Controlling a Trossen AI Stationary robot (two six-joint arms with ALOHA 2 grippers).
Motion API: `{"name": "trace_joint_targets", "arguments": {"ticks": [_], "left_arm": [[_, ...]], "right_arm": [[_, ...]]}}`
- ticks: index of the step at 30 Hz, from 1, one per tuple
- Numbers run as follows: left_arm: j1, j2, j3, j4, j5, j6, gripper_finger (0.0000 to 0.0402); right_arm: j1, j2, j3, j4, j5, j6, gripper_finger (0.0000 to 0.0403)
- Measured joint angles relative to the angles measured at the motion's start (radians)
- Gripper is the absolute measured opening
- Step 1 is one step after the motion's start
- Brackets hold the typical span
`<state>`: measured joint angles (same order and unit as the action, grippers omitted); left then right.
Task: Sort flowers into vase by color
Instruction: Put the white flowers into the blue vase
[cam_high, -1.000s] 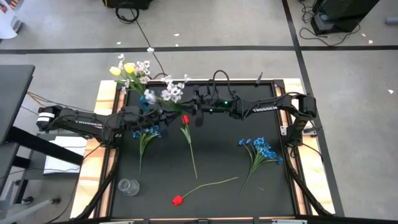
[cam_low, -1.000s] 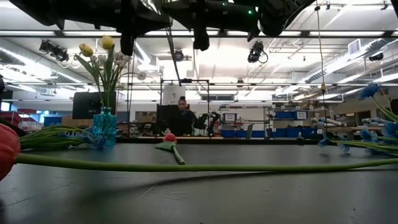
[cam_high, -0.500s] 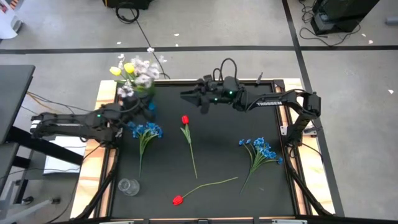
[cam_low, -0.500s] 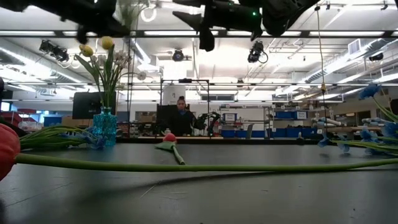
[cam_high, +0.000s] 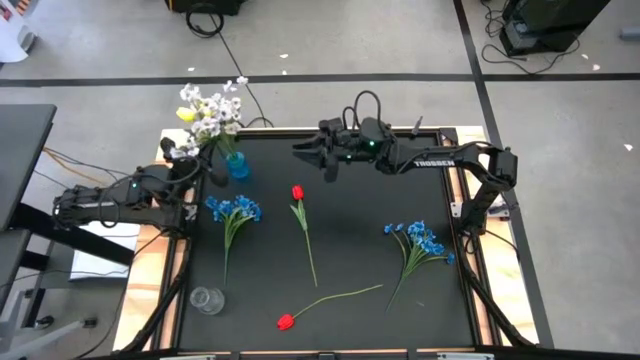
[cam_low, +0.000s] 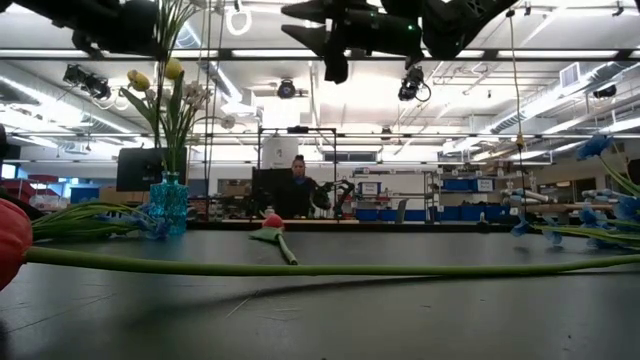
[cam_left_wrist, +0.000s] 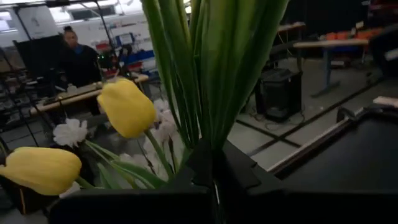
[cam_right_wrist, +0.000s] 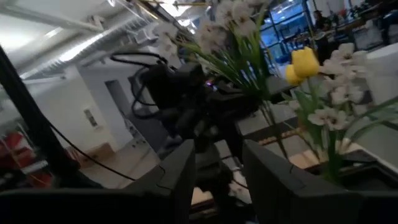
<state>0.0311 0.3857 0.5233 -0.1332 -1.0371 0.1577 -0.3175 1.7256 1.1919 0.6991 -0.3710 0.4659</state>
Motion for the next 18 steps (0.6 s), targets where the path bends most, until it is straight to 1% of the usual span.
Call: {"name": "trace_joint_targets", "arguments": {"ticks": [3, 6, 9, 11, 14, 18], "left_arm": [[0.001, -0.02, -0.055, 0.06, 0.0, 0.001, 0.001], [0.011, -0.036, -0.146, 0.216, 0.001, 0.033, 0.001], [0.018, -0.035, -0.222, 0.413, 0.0, 0.124, 0.001], [0.018, -0.035, -0.253, 0.502, 0.0, 0.207, 0.0013], [0.02, -0.035, -0.283, 0.564, 0.001, 0.29, 0.0019], [0.042, -0.035, -0.314, 0.596, 0.001, 0.277, 0.002]], "right_arm": [[-0.012, 0.0, 0.0, -0.017, 0.0, -0.038, 0.0142], [-0.025, 0.0, 0.0, -0.021, -0.002, -0.051, 0.0142], [-0.042, 0.0, 0.0, -0.021, -0.034, -0.051, 0.0141], [-0.052, 0.0, 0.0, -0.021, -0.06, -0.048, 0.0142], [-0.066, 0.0, 0.0, -0.021, -0.1, -0.03, 0.0141], [-0.083, 0.0, 0.0, -0.021, -0.125, -0.017, 0.014]]}}
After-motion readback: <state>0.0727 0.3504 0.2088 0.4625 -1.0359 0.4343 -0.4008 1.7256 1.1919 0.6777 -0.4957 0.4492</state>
